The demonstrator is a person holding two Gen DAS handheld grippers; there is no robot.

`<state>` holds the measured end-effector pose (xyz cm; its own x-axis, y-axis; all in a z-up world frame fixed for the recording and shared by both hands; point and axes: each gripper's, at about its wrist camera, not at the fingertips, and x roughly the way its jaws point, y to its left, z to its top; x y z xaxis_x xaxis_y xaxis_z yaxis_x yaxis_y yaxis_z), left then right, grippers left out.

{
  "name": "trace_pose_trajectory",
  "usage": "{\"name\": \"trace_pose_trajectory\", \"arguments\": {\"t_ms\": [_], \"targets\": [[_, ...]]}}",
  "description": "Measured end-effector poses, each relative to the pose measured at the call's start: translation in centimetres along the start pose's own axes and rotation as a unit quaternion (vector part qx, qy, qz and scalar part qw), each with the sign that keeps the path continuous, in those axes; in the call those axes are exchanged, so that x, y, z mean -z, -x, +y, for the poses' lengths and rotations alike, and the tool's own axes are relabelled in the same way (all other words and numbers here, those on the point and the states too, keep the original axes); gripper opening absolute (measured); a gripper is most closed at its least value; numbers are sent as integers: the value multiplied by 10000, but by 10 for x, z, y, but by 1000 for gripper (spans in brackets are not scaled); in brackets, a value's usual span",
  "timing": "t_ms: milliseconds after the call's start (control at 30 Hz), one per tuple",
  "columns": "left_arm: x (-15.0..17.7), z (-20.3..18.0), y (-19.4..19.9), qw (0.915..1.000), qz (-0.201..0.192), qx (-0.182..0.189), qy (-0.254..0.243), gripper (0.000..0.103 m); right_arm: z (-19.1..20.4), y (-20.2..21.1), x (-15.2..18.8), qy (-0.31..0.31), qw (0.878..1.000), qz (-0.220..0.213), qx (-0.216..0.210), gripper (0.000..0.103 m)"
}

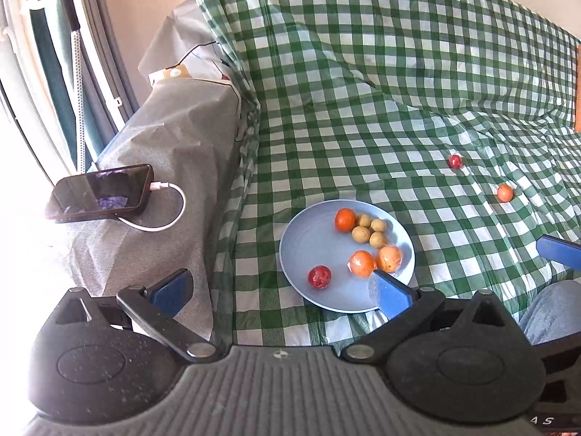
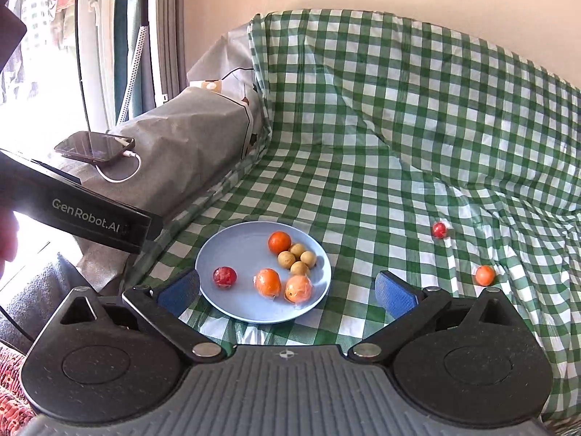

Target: Organize fruits

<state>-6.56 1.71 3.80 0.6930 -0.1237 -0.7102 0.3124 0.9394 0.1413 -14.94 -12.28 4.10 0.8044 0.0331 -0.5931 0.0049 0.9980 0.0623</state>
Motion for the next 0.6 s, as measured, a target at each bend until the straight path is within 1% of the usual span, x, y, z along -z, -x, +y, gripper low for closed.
{"name": "trace_pose_trajectory", "arguments": {"t_ms": [267, 433, 600], "targets": [[2, -6, 2, 9999, 51, -18, -122, 103, -1, 5, 0, -59, 9999, -64, 51, 102], [2, -7, 0, 9999, 87, 42, -136, 103, -3, 3, 1, -135, 9999, -28, 60, 102], [2, -9, -4, 9997, 154, 18, -176, 103, -2, 0, 1, -199, 9998, 29, 75, 102]]}}
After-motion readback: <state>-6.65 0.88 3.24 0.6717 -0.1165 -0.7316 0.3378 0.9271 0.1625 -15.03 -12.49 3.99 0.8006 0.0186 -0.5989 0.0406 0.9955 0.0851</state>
